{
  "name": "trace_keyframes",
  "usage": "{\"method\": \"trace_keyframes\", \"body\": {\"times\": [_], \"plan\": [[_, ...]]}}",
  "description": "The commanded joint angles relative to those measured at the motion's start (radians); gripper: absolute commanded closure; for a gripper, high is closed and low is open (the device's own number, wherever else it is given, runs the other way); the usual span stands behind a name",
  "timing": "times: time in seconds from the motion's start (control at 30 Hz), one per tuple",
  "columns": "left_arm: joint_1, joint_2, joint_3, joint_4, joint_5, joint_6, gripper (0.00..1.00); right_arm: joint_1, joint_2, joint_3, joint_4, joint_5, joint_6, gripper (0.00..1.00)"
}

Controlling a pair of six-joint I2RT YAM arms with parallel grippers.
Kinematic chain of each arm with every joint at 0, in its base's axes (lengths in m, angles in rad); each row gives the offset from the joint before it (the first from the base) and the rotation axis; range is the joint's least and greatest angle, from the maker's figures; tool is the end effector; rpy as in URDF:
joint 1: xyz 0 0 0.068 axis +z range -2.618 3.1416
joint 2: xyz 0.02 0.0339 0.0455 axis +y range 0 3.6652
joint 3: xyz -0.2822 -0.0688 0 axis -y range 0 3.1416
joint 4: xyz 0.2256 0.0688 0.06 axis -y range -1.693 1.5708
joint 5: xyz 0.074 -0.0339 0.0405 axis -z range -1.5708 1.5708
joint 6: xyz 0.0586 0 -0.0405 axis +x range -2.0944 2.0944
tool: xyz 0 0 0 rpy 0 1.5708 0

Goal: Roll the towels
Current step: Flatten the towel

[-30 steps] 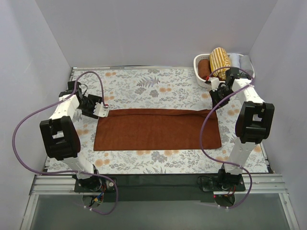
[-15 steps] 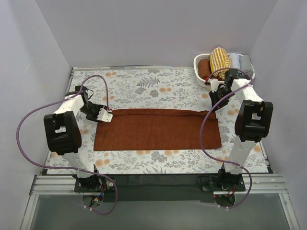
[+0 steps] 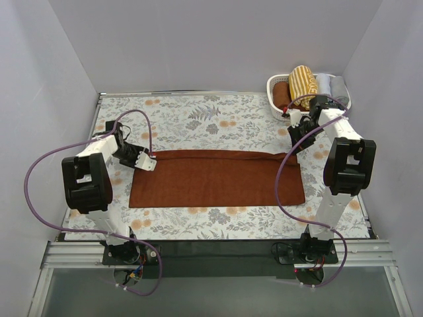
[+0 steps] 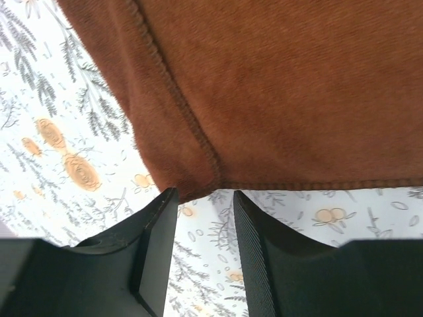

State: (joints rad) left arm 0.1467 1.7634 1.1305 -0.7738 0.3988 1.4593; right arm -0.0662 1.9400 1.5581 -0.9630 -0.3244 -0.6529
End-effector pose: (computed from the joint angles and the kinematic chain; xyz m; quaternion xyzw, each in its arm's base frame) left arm 0.3123 0.0231 0.1791 0.6089 0.7640 -0.0793 0.1978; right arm 0.3830 -0.0067 0.2220 -0.3010 0.9334 0.1111 0.1606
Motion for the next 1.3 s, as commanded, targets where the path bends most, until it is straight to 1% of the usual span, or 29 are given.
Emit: {"method": "trace_keyframes", "body": {"times": [0.0, 0.27, 0.4, 0.67, 0.73, 0.77, 0.8, 0.83, 0.9, 0.93, 1.0, 1.27], "plan": [[-0.007, 0.001, 0.0, 0.065, -0.003, 0.326, 0.64, -0.01, 0.011, 0.005, -0.013, -0.022, 0.009, 0.99], [-0.009, 0.01, 0.006, 0.062, 0.027, 0.332, 0.69, -0.014, 0.02, 0.01, -0.016, -0.024, 0.009, 0.99], [-0.013, 0.005, 0.002, 0.05, 0.043, 0.34, 0.65, -0.017, 0.027, 0.011, -0.019, -0.024, 0.009, 0.99], [-0.024, 0.005, -0.008, 0.053, 0.058, 0.342, 0.62, -0.023, 0.034, 0.016, -0.026, -0.03, 0.01, 0.99], [-0.025, 0.014, -0.005, 0.06, 0.049, 0.34, 0.67, -0.024, 0.037, 0.019, -0.029, -0.03, 0.01, 0.99], [-0.025, 0.018, -0.005, 0.067, 0.048, 0.332, 0.7, -0.024, 0.039, 0.02, -0.031, -0.03, 0.009, 0.99], [-0.027, 0.021, -0.002, 0.07, 0.045, 0.329, 0.78, -0.024, 0.039, 0.023, -0.033, -0.031, 0.01, 0.99], [-0.027, 0.025, 0.005, 0.071, 0.038, 0.326, 0.82, -0.026, 0.04, 0.025, -0.033, -0.031, 0.01, 0.99], [-0.029, 0.034, 0.015, 0.07, 0.038, 0.312, 0.88, -0.026, 0.039, 0.025, -0.033, -0.031, 0.009, 0.99], [-0.027, 0.036, 0.021, 0.067, 0.044, 0.306, 0.94, -0.026, 0.04, 0.026, -0.033, -0.03, 0.009, 0.99], [-0.029, 0.041, 0.048, 0.045, 0.051, 0.282, 0.99, -0.027, 0.042, 0.033, -0.033, -0.031, 0.01, 0.99], [-0.022, 0.067, 0.152, -0.058, 0.106, 0.176, 1.0, -0.041, 0.051, 0.074, -0.028, -0.038, 0.021, 0.99]]}}
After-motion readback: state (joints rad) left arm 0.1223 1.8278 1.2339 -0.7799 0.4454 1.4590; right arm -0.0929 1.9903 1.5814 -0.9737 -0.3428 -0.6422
